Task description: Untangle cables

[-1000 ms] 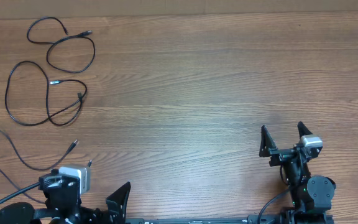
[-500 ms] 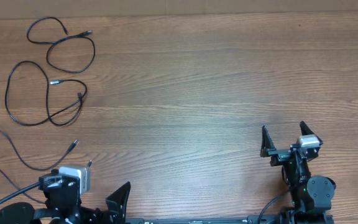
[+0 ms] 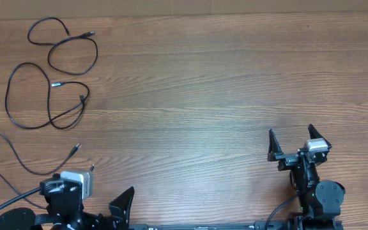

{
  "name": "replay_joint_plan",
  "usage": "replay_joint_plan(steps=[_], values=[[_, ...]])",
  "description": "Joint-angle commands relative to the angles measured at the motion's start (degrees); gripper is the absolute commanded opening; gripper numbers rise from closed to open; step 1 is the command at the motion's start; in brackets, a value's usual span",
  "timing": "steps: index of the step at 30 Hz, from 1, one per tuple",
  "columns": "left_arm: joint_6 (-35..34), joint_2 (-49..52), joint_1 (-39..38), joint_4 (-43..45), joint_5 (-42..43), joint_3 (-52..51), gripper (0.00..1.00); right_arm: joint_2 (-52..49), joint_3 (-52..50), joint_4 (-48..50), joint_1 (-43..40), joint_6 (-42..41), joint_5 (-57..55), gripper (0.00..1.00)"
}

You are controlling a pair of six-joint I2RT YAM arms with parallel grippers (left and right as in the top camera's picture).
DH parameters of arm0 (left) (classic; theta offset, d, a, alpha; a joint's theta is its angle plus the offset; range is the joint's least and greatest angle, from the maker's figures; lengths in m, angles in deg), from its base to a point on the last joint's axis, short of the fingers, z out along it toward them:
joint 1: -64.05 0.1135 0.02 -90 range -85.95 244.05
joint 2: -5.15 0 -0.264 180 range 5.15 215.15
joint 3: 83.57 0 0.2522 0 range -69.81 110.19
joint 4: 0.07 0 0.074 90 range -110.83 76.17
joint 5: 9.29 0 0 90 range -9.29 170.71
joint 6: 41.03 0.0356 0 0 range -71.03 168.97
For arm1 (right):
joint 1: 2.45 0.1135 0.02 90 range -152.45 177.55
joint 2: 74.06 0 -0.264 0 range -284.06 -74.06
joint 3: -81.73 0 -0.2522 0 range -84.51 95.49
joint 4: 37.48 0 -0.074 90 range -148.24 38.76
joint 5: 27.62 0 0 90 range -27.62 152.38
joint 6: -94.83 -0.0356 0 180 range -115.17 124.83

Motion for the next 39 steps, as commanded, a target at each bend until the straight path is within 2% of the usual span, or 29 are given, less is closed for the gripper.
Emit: replay_joint_plan(steps=[1, 27, 39], values=[[1.1, -0.5, -0.2, 0.1, 0.6, 0.4, 1.0, 0.6, -0.5, 0.3, 0.4, 0.2, 0.0, 1.0], [1.1, -0.5, -0.2, 0.0, 0.7, 0.3, 0.99, 0.6, -0.5, 0.3, 0.4, 0.2, 0.0, 1.0], [1.1, -0.6, -0.2, 11.1, 5.9, -5.3, 1.0, 0.6, -0.5, 0.3, 0.4, 0.2, 0.0, 1.0]])
